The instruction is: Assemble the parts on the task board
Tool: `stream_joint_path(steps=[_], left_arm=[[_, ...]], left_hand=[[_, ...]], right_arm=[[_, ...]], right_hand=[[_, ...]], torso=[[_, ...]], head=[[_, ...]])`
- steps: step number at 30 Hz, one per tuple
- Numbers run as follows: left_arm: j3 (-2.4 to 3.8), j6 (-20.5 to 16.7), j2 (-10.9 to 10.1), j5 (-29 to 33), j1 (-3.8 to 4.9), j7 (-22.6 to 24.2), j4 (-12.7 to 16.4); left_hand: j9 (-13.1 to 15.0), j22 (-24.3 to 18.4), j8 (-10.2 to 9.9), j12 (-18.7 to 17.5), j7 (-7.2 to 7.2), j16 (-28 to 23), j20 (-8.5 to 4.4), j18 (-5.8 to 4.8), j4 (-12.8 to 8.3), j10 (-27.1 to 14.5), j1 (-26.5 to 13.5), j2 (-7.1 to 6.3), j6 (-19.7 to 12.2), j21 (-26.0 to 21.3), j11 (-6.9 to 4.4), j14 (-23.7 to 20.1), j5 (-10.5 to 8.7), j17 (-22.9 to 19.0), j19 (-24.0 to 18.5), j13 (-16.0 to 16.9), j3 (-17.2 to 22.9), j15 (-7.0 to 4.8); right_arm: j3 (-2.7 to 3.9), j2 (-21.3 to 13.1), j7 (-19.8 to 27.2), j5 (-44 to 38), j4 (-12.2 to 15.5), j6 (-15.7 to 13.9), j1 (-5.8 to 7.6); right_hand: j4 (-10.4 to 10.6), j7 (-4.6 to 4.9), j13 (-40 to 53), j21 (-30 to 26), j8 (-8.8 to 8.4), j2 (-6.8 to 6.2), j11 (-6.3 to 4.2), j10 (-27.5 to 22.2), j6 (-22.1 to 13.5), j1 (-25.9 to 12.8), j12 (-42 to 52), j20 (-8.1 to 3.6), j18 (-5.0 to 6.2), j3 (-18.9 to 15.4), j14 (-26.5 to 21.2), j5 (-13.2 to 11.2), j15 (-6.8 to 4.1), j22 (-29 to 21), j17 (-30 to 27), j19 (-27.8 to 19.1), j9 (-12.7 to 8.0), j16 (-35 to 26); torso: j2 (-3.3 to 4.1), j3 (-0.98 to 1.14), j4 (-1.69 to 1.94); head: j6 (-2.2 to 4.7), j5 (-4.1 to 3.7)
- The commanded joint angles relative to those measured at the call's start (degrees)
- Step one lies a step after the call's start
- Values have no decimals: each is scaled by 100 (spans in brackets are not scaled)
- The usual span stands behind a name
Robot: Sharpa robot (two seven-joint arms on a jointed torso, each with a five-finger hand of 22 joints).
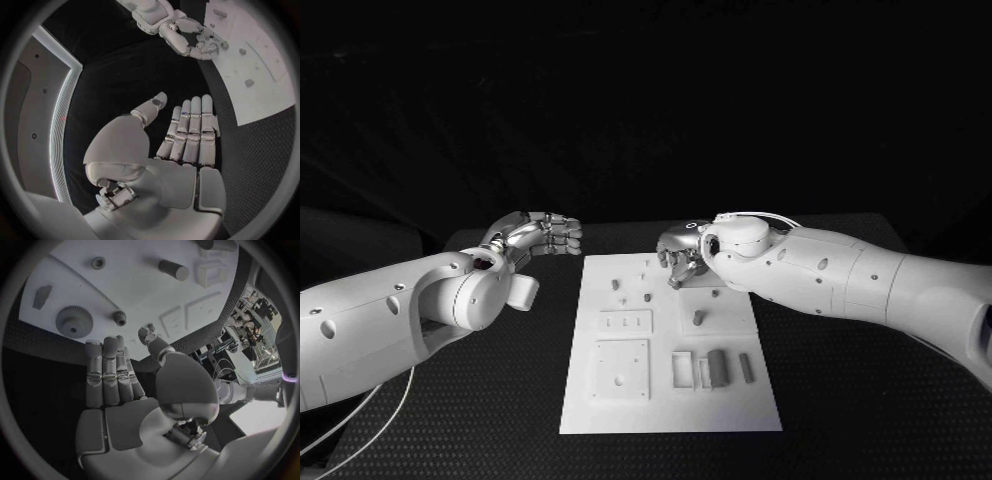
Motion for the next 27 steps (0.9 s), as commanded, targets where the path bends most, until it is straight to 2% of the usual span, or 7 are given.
stream_joint_path(steps=[1,8,11,16,23,27], left_arm=[[8,97,13,34,9,79,7],[11,100,-3,34,9,85,42],[16,96,-8,34,10,88,49],[20,105,-11,34,11,86,43],[24,104,-4,34,14,86,22],[24,102,1,34,13,87,19]], left_hand=[[-11,-8,-30,-36,12,-32,-5,114,8,20,-46,15,42,-20,3,29,4,7,28,-8,-38,11],[-15,-11,-34,-42,12,-38,-8,109,8,21,-49,15,42,-26,3,28,4,10,29,-10,-44,12],[-18,-13,-37,-46,13,-41,-10,107,8,21,-51,16,42,-30,4,28,4,13,31,-11,-47,12],[-21,-15,-39,-50,13,-45,-12,104,8,22,-54,16,42,-33,5,28,4,15,32,-12,-50,12],[-26,-18,-44,-57,15,-50,-15,99,9,22,-61,16,41,-39,6,28,4,19,35,-15,-57,12],[-28,-20,-46,-60,15,-53,-17,97,9,22,-63,18,41,-42,7,29,4,21,37,-16,-60,12]], right_arm=[[1,17,-83,-154,-28,18,-5],[1,48,-116,-190,-72,8,-9],[1,39,-133,-206,-76,202,-14],[0,18,-180,-249,-86,378,-21],[-1,7,-214,-294,-99,471,-21],[-1,26,-216,-305,-110,473,-29]], right_hand=[[-9,16,8,45,-30,2,44,-92,4,-55,-47,1,551,34,87,13,-57,146,7,-59,3,19],[-2,31,2,84,-58,0,66,-151,-22,-69,-100,4,551,54,74,13,-36,144,17,-83,4,38],[-2,33,1,93,-61,1,69,-158,-24,-72,-108,3,551,58,75,13,-34,144,21,-85,6,45],[-2,29,-7,129,-77,-7,92,-219,-38,-83,-149,4,551,68,71,12,-12,143,33,-101,10,71],[-1,26,-10,146,-84,-14,105,-253,-42,-92,-163,7,551,73,53,12,1,142,38,-120,15,80],[-2,23,-11,150,-85,-14,108,-261,-40,-93,-164,8,551,77,45,12,5,141,39,-128,17,82]], torso=[[29,18,13],[65,23,35],[95,29,54],[121,43,63],[173,64,73],[192,68,79]], head=[[1,-11],[-7,-27],[-6,-45],[-14,-58],[-12,-85],[-6,-94]])
